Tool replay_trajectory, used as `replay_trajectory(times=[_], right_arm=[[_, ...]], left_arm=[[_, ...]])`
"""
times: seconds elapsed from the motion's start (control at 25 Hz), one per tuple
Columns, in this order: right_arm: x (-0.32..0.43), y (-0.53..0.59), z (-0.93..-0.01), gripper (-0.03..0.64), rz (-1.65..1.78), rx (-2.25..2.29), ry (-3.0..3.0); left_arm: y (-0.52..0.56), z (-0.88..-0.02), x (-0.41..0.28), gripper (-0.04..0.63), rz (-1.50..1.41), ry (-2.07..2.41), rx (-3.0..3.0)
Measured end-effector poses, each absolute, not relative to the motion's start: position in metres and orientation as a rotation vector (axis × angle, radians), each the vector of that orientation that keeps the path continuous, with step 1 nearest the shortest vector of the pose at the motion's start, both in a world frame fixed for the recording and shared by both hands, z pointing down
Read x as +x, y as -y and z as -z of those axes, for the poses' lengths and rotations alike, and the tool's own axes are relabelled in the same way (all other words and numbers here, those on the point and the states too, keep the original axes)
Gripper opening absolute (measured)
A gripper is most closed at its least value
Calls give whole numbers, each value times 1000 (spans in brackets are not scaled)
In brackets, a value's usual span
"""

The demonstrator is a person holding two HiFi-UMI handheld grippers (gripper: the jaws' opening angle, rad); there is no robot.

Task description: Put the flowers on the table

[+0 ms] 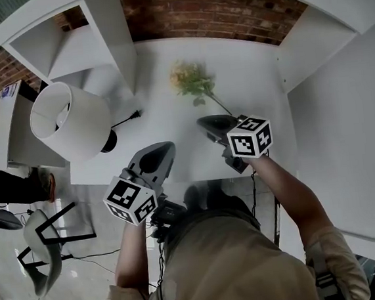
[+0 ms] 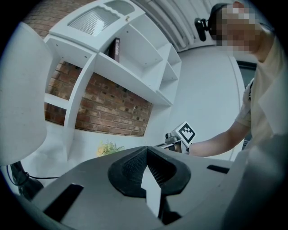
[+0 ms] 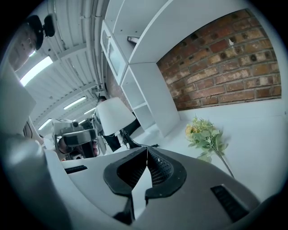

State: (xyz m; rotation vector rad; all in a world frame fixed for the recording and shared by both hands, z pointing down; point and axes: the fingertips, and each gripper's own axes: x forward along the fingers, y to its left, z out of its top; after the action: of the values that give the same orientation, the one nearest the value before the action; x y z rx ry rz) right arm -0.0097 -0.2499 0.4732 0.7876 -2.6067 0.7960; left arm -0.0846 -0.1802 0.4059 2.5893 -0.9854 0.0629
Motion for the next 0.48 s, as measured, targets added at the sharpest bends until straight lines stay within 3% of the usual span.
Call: replay_trajectory(times=[0.48], right_arm=[[-8, 240, -454, 23, -1014, 854, 2686]], left_arm=[[178, -392, -90, 8, -2, 998, 2615]])
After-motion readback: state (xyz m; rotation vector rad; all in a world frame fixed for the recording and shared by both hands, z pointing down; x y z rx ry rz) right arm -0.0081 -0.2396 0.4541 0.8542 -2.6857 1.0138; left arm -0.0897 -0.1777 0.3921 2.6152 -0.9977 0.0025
